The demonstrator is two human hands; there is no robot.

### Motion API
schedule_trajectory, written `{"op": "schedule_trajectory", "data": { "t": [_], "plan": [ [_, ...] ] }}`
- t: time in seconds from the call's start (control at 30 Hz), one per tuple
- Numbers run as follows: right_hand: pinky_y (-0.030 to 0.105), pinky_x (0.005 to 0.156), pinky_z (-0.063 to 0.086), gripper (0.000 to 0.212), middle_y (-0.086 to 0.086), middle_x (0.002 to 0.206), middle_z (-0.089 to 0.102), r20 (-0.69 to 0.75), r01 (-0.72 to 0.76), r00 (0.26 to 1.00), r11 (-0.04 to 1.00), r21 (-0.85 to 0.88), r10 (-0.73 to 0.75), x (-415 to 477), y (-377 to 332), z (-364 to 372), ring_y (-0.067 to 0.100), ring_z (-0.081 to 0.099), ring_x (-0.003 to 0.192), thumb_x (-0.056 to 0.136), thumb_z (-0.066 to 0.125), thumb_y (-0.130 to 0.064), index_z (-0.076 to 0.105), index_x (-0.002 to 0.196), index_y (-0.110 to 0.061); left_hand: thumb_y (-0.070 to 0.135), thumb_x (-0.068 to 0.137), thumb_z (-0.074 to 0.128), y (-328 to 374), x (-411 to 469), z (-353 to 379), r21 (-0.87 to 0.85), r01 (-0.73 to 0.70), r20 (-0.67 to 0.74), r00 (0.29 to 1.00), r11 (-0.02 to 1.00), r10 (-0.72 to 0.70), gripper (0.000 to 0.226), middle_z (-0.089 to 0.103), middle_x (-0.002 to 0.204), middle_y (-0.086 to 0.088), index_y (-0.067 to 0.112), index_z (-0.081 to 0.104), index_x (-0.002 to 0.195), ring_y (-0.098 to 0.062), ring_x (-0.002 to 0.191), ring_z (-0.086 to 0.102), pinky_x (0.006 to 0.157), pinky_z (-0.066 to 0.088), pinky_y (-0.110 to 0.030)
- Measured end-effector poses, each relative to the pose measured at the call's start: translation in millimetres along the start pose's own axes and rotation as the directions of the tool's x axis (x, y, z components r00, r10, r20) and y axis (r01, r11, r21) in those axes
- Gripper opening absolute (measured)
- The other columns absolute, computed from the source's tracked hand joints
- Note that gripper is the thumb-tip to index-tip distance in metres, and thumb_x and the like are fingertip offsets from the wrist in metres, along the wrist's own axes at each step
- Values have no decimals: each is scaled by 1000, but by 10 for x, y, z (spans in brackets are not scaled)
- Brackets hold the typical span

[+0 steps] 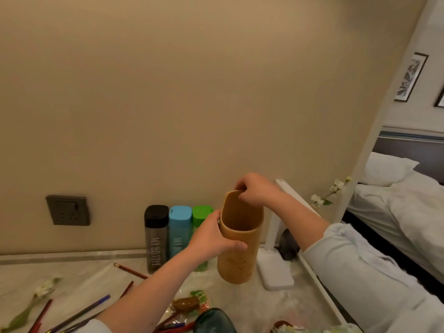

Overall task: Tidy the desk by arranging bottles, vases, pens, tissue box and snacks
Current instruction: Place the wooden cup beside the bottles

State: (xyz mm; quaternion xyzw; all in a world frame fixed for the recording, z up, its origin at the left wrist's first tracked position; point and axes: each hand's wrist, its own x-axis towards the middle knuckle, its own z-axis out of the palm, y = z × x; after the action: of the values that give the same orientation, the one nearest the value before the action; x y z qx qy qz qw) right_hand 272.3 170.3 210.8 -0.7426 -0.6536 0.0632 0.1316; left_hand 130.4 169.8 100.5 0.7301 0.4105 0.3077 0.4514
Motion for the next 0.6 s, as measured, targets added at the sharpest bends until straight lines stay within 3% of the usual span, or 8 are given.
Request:
{"op": "schedule_trajectory", "data": {
  "t": [0.13, 0.27, 0.37, 0.6],
  "plan": [
    [40, 85, 56, 29, 4, 107, 69, 5, -23, 1000, 998, -53, 23, 147, 195, 223, 24, 63, 97, 87, 52, -9, 70, 104, -23, 38, 42, 94, -190, 201, 265, 32, 14, -53, 998, 999, -13, 85, 61, 110, 22, 45, 44, 111, -7, 107, 59, 91, 51, -34],
    [36, 79, 55, 32, 6, 106, 69, 19, -52, 998, 998, -32, 53, 299, 351, 399, 26, 63, 96, 86, 49, -6, 71, 104, -21, 39, 43, 93, -327, 358, 422, 75, 35, -92, 995, 997, -28, 85, 60, 109, 22, 48, 40, 109, -6, 104, 58, 90, 52, -36],
    [32, 74, 50, 32, 7, 109, 68, 21, -86, 996, 995, 43, 85, 415, 461, 528, 26, 62, 98, 88, 48, -6, 70, 108, -19, 38, 45, 93, -407, 484, 492, 93, 43, -93, 995, 995, -34, 86, 59, 109, 21, 45, 40, 113, -7, 105, 57, 89, 51, -34],
    [33, 81, 51, 34, 7, 110, 69, 11, -131, 991, 971, 198, 131, 617, 626, 743, 27, 62, 103, 87, 46, -4, 72, 106, -17, 38, 46, 92, -543, 662, 602, 92, 45, -105, 994, 995, -35, 93, 59, 111, 19, 36, 43, 125, -7, 107, 57, 90, 50, -31]
  ]
}}
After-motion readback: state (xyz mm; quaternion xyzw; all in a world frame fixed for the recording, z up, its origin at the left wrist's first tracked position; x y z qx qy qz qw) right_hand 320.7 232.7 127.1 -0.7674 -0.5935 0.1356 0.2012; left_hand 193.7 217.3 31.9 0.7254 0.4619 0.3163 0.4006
